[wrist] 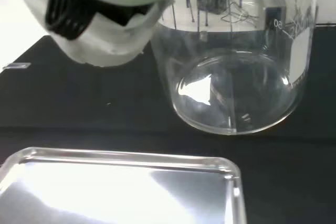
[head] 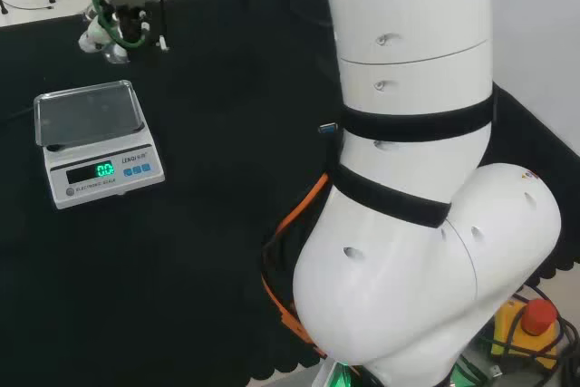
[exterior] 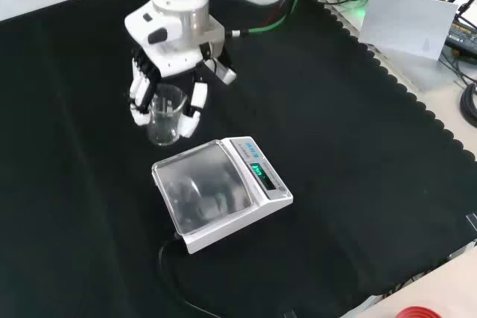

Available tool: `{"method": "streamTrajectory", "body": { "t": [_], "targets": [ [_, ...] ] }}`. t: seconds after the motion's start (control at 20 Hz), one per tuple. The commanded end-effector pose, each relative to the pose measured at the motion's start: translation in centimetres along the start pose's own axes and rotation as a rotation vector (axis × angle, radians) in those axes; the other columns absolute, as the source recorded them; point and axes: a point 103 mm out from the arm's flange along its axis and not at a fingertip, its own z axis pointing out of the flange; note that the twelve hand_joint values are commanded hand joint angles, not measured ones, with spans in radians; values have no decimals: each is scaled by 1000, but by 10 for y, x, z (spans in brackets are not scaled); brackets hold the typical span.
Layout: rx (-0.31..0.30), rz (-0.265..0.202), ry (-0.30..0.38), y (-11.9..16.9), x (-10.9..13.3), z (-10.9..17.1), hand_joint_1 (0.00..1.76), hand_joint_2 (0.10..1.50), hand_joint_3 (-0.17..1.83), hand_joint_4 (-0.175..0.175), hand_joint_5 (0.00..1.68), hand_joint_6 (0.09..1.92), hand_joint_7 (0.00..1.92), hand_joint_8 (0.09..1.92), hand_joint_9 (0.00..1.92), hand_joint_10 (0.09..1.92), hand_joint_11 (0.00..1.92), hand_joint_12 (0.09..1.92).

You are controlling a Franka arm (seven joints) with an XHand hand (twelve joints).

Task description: Put the beaker on the electronic balance.

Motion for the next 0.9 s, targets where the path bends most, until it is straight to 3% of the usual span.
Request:
{"method": "streamTrajectory", "body": {
  "t": [0.05,0.6,0.9],
  "targets": [
    [72,-78,5,7,42,36,1201,678,519,-52,1431,312,1197,748,1564,92,1493,679],
    [147,-93,-6,10,53,82,1196,668,535,-27,1436,306,1187,757,1562,87,1479,680],
    [176,-100,-19,6,53,94,1196,667,536,-23,1437,306,1183,756,1561,87,1475,681]
  ]
}}
